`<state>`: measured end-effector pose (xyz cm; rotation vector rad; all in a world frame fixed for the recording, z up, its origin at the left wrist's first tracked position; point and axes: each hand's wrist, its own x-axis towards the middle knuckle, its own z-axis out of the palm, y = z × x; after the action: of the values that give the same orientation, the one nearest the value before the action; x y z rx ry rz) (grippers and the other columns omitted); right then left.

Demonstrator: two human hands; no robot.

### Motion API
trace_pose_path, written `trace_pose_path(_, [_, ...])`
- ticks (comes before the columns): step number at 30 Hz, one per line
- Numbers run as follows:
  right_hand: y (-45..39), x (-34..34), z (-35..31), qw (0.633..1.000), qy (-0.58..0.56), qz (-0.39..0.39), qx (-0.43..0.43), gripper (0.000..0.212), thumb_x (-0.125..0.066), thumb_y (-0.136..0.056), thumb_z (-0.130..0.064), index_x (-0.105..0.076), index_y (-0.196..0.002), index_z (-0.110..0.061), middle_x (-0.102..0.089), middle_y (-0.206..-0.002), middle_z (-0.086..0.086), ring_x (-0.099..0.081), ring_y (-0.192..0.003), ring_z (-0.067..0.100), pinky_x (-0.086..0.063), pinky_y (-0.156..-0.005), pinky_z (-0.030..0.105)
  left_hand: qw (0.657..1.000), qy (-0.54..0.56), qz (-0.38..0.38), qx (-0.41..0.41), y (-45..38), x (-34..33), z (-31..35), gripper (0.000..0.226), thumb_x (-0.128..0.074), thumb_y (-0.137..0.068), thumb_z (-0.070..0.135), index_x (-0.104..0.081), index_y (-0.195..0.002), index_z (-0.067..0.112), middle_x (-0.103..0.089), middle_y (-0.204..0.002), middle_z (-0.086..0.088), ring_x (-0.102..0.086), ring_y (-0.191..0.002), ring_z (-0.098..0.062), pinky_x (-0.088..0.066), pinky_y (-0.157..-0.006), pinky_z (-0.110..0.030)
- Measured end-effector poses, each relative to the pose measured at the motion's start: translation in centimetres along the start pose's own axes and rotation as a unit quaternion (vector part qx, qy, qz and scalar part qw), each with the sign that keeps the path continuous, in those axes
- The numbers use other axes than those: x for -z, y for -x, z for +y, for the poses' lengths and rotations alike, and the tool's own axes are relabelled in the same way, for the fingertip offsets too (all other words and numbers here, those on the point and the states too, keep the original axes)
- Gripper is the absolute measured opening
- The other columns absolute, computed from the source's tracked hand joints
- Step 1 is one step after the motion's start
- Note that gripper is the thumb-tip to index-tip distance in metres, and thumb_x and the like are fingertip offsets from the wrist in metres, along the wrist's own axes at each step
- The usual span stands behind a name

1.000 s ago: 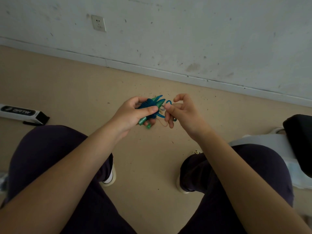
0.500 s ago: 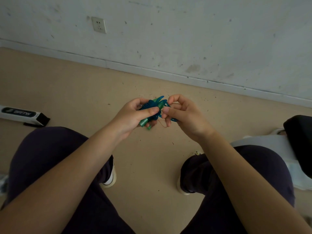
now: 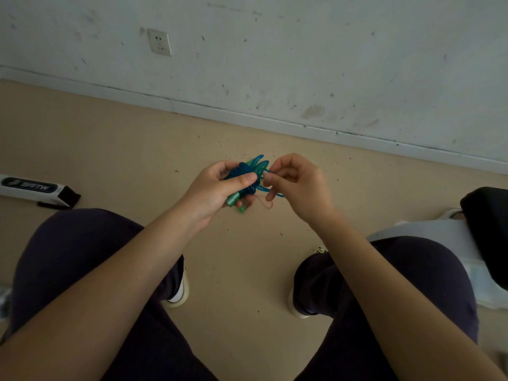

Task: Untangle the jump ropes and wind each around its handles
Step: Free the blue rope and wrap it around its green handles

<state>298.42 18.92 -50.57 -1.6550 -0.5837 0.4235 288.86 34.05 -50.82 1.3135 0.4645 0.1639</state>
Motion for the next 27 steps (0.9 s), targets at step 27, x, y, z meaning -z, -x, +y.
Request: trace_pose_path(27, [0.02, 0.02, 0.20, 0.990, 0.113, 0.085, 0.025, 0.021, -0.076, -0.082, -0.011, -0.060, -0.078, -0.023, -0.068, -0.073, 0.012, -0.065, -0.065, 0.032, -0.057, -0.062, 0.041, 0.996, -0.082, -0.013, -0.022, 0.05, -0.05, -0.17, 0.042, -0.077, -0.084, 0.012, -0.060, -0.122, 0.006, -0.071, -0.100, -0.017, -0.072, -0.071, -0.023, -0.050, -0.053, -0.024])
